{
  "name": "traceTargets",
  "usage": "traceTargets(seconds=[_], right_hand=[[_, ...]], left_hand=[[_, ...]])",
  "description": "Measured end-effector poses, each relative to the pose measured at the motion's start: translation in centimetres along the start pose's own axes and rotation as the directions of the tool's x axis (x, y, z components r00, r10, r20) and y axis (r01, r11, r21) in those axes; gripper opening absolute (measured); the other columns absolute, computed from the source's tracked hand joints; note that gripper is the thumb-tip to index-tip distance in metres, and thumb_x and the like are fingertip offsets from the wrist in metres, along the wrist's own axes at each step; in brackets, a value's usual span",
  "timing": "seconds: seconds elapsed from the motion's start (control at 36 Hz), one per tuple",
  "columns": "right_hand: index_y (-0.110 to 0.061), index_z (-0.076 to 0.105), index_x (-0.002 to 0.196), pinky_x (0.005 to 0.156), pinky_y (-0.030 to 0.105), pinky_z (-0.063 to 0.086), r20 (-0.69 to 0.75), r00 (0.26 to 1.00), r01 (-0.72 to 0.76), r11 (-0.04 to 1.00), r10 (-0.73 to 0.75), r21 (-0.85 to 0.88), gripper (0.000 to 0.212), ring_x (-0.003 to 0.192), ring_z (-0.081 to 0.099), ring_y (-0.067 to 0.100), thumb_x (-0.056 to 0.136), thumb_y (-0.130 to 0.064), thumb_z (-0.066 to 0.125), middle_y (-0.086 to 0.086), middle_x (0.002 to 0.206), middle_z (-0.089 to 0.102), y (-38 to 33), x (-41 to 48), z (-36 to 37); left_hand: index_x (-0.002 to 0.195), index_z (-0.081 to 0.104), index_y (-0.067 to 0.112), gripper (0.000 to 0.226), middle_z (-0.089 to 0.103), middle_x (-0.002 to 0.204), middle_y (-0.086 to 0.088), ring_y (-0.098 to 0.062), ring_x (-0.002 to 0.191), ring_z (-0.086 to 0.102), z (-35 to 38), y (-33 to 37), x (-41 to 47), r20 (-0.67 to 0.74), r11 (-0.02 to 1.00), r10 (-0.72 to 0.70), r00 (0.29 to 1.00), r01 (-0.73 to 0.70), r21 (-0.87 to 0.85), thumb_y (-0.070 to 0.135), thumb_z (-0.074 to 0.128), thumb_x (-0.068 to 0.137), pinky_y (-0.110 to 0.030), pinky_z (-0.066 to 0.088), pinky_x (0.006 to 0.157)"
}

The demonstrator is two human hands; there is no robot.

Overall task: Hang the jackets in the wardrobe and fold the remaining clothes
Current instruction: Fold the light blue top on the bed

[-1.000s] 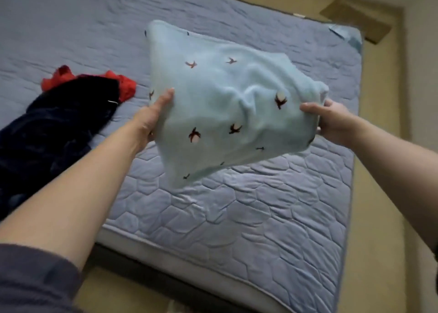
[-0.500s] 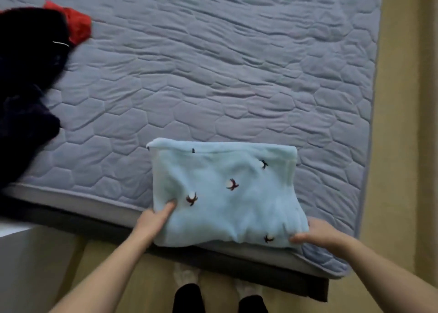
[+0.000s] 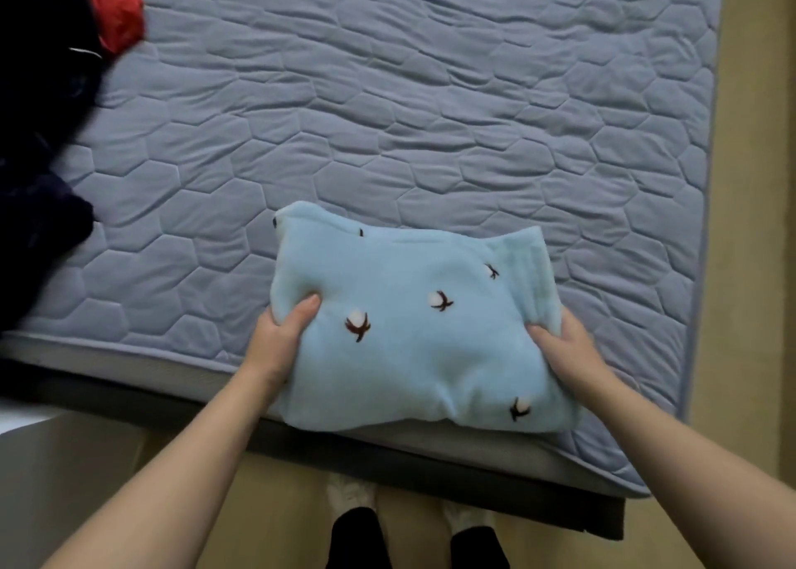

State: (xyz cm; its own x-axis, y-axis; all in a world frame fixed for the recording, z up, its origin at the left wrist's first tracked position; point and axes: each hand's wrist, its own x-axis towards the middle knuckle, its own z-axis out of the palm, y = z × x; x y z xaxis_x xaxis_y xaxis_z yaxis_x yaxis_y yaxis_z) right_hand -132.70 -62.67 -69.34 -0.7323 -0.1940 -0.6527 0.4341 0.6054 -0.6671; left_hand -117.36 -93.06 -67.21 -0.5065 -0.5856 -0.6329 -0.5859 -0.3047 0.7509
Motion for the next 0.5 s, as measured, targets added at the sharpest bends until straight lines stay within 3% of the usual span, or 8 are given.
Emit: traceTargets(seconds=[0.08,0.19,0.28,0.33,0.44,0.5], right_hand=[[-0.021,0.051,0.126,0.075,0.014,0.04,-0.134,0.987,0.089,0.996,-0.088,0.004,0.037,0.096,0.055,0.004,0.092,-0.009,0.06,-0.011,0.111,0.058,2.1,-2.9,-0.3],[-0.018,0.05,0.117,0.077,0.027,0.041,-0.219,0.974,0.06,0.998,-0.062,-0.017,0.024,0.099,0.055,0.017,0.094,-0.016,0.056,-0.005,0.106,0.059,3.2,-3.2,0.3],[-0.016,0.051,0.102,0.064,0.027,0.038,-0.288,0.958,-0.02,0.997,-0.003,-0.079,0.009,0.091,0.057,0.023,0.095,-0.021,0.054,-0.007,0.088,0.058,2.6,-1.2,1.3],[-0.015,0.053,0.101,0.069,0.031,0.039,-0.237,0.97,-0.089,0.988,0.057,-0.125,0.012,0.089,0.057,0.025,0.093,-0.023,0.055,0.002,0.093,0.062,2.2,0.3,1.9],[-0.021,0.06,0.111,0.08,0.035,0.05,0.022,0.974,-0.221,0.971,0.224,-0.085,0.026,0.092,0.064,0.022,0.085,-0.026,0.064,0.004,0.103,0.067,1.1,2.5,1.7],[-0.024,0.063,0.101,0.072,0.033,0.052,-0.007,0.984,-0.177,0.984,0.177,0.001,0.023,0.085,0.066,0.016,0.082,-0.012,0.064,0.004,0.101,0.07,0.3,3.3,1.0]], left_hand=[[0.094,0.067,0.019,0.022,0.075,0.085,0.006,-0.009,0.079,0.07,-1.1,-0.7,-2.2,0.119,1.0,0.02,0.993,-0.018,-0.019,0.027,0.067,0.073,-0.021,0.056,0.065],[0.1,0.066,0.018,0.032,0.072,0.096,-0.001,-0.016,0.088,0.068,-0.8,-1.6,-1.9,0.089,0.998,-0.013,0.996,0.007,0.067,0.036,0.066,0.074,-0.033,0.055,0.078],[0.111,0.061,0.016,0.022,0.068,0.096,0.005,-0.002,0.079,0.065,0.4,-1.7,0.6,0.002,0.992,0.003,1.0,-0.003,0.129,0.023,0.063,0.09,-0.016,0.05,0.066],[0.113,0.06,0.014,0.026,0.069,0.1,-0.001,-0.009,0.08,0.064,1.1,-1.7,2.2,0.005,0.991,-0.057,0.998,0.056,0.12,0.017,0.063,0.088,-0.02,0.048,0.066],[0.106,0.064,0.021,0.04,0.074,0.09,-0.008,-0.027,0.08,0.071,0.4,-0.4,4.1,0.15,0.946,-0.32,0.935,0.307,0.104,0.035,0.062,0.069,-0.033,0.055,0.068],[0.104,0.065,0.019,0.044,0.075,0.084,-0.007,-0.022,0.073,0.072,0.1,0.1,4.7,0.147,0.956,-0.291,0.945,0.284,0.067,0.035,0.064,0.063,-0.03,0.055,0.062]])
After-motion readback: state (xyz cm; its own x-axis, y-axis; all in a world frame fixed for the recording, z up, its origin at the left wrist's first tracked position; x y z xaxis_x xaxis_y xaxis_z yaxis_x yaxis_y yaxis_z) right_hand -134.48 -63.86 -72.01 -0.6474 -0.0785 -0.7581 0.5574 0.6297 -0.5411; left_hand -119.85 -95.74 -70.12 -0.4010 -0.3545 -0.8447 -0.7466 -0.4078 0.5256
